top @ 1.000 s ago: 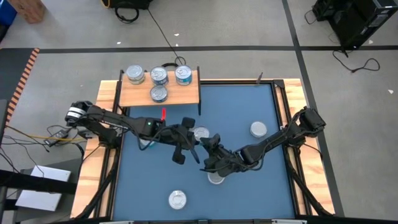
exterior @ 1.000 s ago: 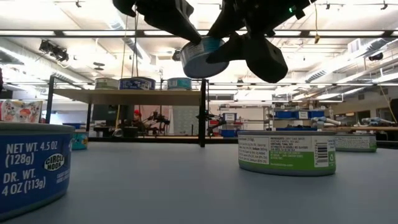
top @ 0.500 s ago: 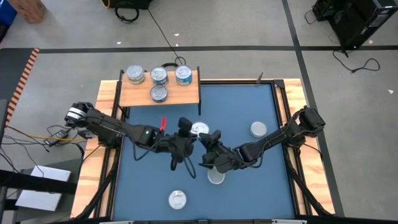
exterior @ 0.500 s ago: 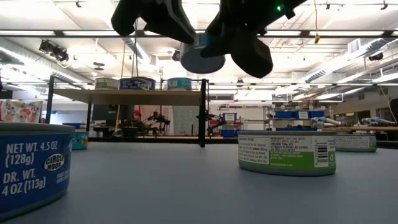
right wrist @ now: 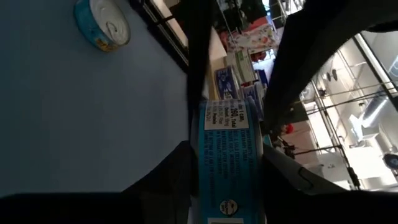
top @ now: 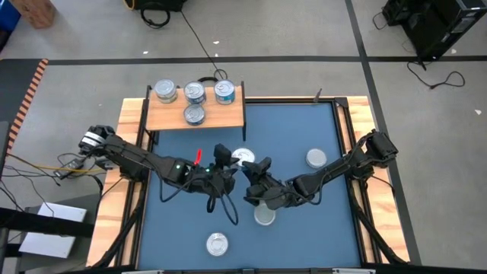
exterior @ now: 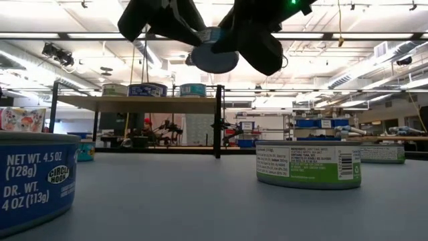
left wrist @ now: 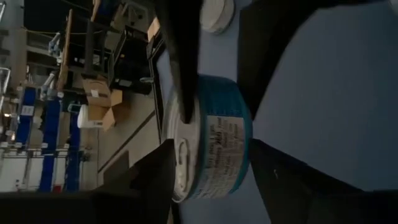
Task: Stack canned seafood by type on shelf
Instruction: Put the yellow blue tuna can on the shelf aligned with the other yellow blue tuna cans
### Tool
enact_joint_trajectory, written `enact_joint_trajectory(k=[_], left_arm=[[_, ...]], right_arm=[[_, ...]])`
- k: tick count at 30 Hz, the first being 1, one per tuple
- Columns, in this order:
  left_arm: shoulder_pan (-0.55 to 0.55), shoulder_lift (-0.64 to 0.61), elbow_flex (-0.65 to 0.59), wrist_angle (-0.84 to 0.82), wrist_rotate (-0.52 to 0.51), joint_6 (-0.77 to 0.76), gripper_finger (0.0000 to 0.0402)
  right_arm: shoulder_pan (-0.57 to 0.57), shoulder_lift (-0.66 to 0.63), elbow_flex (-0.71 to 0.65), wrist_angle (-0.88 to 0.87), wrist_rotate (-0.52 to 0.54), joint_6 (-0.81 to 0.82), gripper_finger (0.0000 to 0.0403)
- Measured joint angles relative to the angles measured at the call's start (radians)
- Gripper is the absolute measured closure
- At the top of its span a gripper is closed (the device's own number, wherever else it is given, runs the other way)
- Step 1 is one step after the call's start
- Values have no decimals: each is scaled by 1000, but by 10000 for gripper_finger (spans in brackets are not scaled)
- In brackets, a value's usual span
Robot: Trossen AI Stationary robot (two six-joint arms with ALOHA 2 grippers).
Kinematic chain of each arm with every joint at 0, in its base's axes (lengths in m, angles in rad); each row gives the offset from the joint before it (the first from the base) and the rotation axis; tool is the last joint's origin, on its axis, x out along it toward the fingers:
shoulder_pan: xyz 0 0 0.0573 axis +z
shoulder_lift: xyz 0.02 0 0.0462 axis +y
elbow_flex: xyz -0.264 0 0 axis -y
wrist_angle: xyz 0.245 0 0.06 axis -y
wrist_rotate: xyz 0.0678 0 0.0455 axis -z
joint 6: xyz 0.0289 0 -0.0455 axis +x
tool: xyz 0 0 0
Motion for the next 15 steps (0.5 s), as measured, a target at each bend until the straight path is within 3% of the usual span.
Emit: enact_joint_trajectory(k=[15], left_arm=[[-23, 4, -3, -24, -90, 54, 202]], right_arm=[[3, -4, 3, 119, -54, 10, 262]])
